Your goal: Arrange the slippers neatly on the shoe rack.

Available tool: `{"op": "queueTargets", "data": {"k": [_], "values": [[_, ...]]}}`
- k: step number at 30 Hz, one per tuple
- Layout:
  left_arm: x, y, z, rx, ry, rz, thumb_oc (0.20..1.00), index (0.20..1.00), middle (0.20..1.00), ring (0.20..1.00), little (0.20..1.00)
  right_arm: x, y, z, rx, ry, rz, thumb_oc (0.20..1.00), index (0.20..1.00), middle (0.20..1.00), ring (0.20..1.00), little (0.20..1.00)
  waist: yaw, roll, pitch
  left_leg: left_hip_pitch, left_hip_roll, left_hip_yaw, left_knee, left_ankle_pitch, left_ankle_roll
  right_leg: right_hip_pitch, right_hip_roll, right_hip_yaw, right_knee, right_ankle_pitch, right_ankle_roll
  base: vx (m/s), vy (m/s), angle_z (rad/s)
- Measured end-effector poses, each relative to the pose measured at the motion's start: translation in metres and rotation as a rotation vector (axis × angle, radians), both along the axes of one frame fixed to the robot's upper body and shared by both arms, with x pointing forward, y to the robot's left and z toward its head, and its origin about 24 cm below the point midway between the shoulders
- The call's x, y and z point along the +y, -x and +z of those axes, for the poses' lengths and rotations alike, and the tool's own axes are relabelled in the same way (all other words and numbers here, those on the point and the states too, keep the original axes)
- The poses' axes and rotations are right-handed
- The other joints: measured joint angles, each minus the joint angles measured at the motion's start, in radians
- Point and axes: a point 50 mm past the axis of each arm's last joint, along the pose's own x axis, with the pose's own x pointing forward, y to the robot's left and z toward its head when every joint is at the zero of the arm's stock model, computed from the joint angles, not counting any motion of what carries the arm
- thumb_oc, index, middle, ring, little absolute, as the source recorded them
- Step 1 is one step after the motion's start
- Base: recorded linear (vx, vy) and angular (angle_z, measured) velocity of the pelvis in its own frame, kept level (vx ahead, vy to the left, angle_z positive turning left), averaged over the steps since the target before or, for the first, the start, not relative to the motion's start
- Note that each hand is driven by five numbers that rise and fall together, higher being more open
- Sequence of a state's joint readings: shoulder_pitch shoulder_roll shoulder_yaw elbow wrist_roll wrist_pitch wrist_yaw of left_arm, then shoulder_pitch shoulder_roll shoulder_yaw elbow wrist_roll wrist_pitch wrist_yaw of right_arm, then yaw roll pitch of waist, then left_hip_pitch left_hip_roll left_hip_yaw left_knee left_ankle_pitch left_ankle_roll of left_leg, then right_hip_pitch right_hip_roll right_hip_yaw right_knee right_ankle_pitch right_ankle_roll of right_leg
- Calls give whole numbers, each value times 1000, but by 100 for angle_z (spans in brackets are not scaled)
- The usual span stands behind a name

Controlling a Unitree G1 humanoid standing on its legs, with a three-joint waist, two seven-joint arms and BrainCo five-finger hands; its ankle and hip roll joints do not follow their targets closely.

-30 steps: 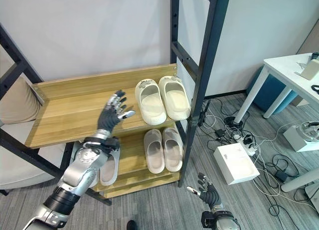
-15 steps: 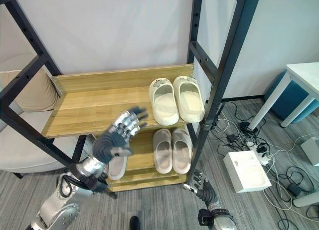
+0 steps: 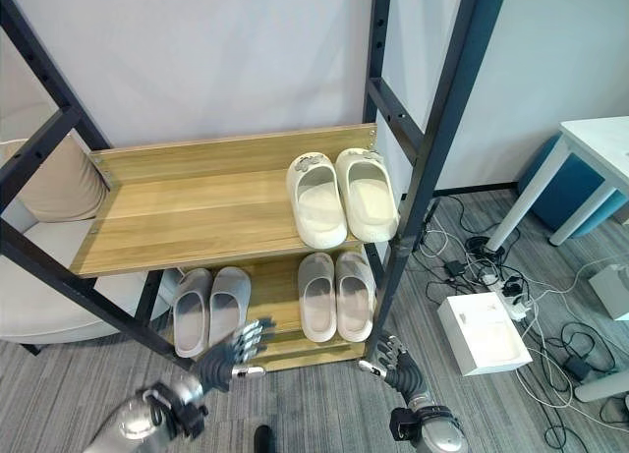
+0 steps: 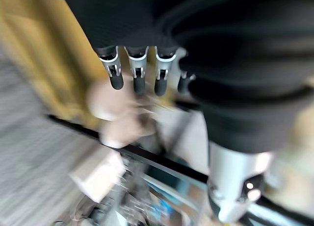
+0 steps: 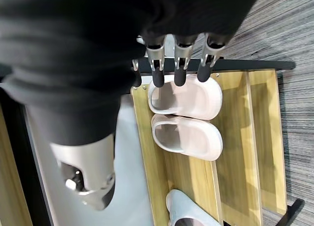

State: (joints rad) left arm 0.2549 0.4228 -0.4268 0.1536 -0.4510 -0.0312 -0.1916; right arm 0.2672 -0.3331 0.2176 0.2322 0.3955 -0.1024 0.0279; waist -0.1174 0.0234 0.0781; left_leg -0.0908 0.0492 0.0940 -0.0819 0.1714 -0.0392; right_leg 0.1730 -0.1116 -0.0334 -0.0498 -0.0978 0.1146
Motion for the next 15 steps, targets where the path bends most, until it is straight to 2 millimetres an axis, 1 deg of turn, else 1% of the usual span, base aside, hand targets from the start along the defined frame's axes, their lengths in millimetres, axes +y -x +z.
{"op": "queueTargets", "data": {"k": [2,6,9,13,15], "values": [[0,10,-18,84,-12,91,1000,1000,1000,1000,1000,0,0,0,1,4,-16,1000,1000,1000,1000,1000,3,0,0,-1,0,-1,-6,-2,0,0,0,-2,-5,-1,0,0,0,0],[12,7,-28,116,-43,274,1000,1000,1000,1000,1000,-1,0,-1,4,18,-49,1000,1000,1000,1000,1000,4,0,-1,-2,-1,-5,-6,-6,-2,3,1,-11,-7,0,0,3,1,5],[16,8,-29,123,-61,336,1000,1000,1000,1000,1000,0,0,-1,6,17,-70,1000,1000,1000,1000,1000,5,-3,-3,-7,-1,-13,-6,-9,3,3,3,-19,-7,0,-1,7,-3,9],[17,7,-30,123,-76,360,1000,1000,1000,1000,1000,1,1,-3,13,18,-86,1000,1000,1000,1000,1000,14,-5,-5,-8,-2,-16,-6,-6,7,3,3,-22,-7,0,-1,2,-1,1],[15,7,-30,125,-79,383,1000,1000,1000,1000,1000,-1,2,-8,35,32,-105,1000,1000,1000,1000,1000,14,-10,-7,-8,-2,-18,-6,-3,10,4,3,-23,-7,0,-1,0,0,0]]}}
